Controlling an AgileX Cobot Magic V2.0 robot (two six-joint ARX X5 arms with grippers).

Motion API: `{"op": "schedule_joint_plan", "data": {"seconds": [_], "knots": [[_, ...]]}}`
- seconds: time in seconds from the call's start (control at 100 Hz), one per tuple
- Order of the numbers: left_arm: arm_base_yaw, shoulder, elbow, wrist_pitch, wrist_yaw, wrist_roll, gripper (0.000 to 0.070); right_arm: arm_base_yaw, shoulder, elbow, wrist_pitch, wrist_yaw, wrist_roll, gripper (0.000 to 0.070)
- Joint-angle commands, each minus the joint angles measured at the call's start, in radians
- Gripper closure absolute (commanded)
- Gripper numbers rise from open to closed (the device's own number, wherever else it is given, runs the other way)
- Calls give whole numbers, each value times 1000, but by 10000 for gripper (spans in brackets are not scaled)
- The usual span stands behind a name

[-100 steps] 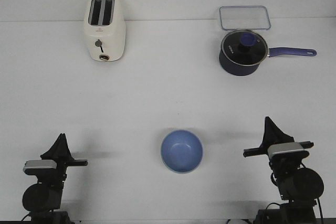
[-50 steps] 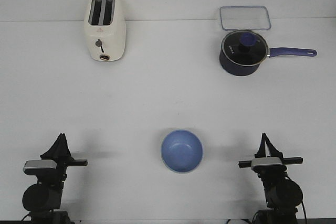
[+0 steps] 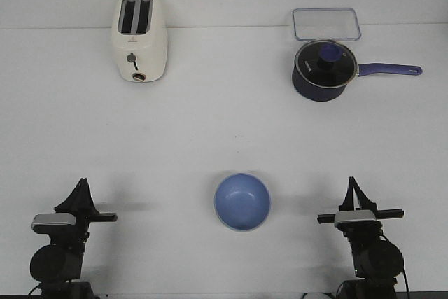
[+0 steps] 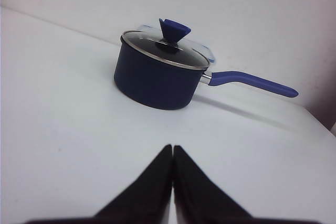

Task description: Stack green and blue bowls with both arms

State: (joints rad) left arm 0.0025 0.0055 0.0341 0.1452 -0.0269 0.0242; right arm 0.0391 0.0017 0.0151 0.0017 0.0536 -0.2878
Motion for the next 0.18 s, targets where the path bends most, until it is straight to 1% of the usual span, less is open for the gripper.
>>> {"op": "schedule_joint_plan", "data": {"seconds": [0.0, 0.17], "knots": [[0, -1, -20, 13, 0, -6, 685, 2, 0, -2, 14, 0, -4, 700], [0, -1, -20, 13, 1, -6, 685, 2, 0, -2, 14, 0, -4, 700]]}}
